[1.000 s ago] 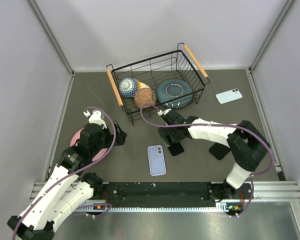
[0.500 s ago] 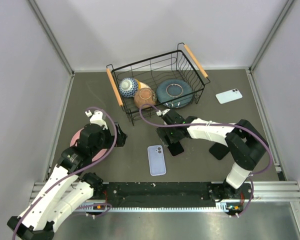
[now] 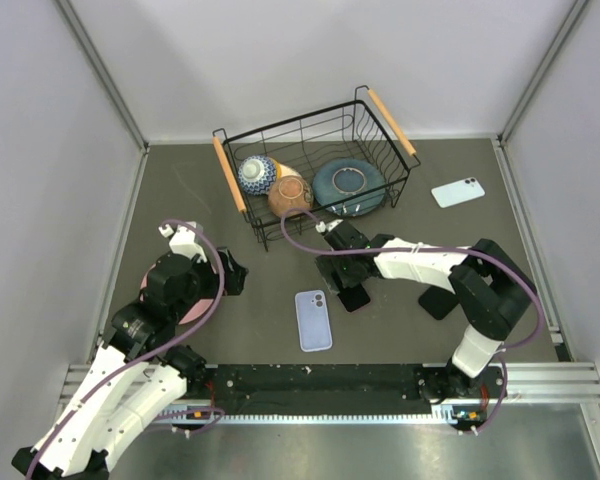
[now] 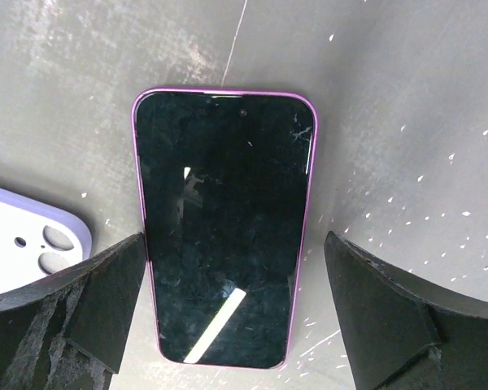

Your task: Put the phone into the phone case

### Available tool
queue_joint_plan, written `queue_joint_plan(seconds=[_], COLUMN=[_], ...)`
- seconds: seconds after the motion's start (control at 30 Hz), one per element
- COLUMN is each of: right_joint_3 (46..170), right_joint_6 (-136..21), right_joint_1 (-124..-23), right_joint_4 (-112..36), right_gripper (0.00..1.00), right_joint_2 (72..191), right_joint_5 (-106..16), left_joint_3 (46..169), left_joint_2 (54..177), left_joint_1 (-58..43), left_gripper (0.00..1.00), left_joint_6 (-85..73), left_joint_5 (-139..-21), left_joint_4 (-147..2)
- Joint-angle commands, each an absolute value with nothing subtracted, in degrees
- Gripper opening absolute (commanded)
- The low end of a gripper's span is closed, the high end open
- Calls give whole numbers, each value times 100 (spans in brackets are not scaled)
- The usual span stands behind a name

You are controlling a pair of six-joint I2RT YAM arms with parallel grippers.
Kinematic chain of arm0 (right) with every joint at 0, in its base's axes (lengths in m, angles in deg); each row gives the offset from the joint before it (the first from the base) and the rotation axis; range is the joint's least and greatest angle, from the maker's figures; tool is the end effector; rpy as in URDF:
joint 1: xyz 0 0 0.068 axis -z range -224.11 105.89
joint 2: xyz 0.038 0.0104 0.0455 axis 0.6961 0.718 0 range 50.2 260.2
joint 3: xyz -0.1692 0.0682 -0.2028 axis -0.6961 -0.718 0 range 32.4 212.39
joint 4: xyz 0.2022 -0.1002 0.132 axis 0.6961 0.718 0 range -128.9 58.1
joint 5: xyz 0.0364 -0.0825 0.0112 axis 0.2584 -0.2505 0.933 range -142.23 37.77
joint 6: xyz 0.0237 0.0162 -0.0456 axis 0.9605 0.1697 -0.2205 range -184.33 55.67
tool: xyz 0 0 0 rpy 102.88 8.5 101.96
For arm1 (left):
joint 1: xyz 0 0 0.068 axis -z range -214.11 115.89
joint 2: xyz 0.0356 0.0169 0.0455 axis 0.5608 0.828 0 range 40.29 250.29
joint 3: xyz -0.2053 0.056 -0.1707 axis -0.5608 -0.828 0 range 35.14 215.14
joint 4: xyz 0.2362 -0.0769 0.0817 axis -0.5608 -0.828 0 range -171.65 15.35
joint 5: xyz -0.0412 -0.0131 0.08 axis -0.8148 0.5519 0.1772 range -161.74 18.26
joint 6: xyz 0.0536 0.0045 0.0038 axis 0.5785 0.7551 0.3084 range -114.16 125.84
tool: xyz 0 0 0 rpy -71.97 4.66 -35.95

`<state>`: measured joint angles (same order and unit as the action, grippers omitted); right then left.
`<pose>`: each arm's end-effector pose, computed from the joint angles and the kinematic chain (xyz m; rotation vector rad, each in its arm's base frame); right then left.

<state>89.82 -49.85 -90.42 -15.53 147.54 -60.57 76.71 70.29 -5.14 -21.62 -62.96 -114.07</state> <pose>0.2311 0.2345 0.1666 -0.6860 2.5739 0.1524 0.1041 -0.0514 0.3024 -0.0687 2.0806 -0.4519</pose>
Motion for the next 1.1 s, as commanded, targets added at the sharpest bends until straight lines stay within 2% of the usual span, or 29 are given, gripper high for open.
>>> queue_joint_plan(seconds=[0.0, 0.2, 0.37, 0.7, 1.07], right_joint_3=[8838, 8812, 8794, 8829, 8882], right_joint_6=[-4851, -4807, -4702, -4044, -2848], right_joint_1=[-8999, -8990, -8999, -8999, -9200], right_joint_4=[-1579, -1623, -1614, -1263, -990], right_gripper=[89, 88, 83, 59, 49], right_joint_2=[14881, 14864, 14899, 14285, 13405], right_joint_5=[-6172, -6084, -6190, -6041, -5469], left_joint_3=[7795, 7795, 7786, 7733, 7716], left_joint_2=[6999, 7034, 6973, 6876, 6850], left_joint_1=[-520, -520, -520, -520, -511], left_gripper=[99, 99, 99, 99, 98], left_joint_6=[-2096, -2105, -2140, -2202, -2211], left_joint_5=[-6154, -6145, -6102, -6040, -6119], left_joint_4=[-11341, -11332, -11341, -11288, -11271])
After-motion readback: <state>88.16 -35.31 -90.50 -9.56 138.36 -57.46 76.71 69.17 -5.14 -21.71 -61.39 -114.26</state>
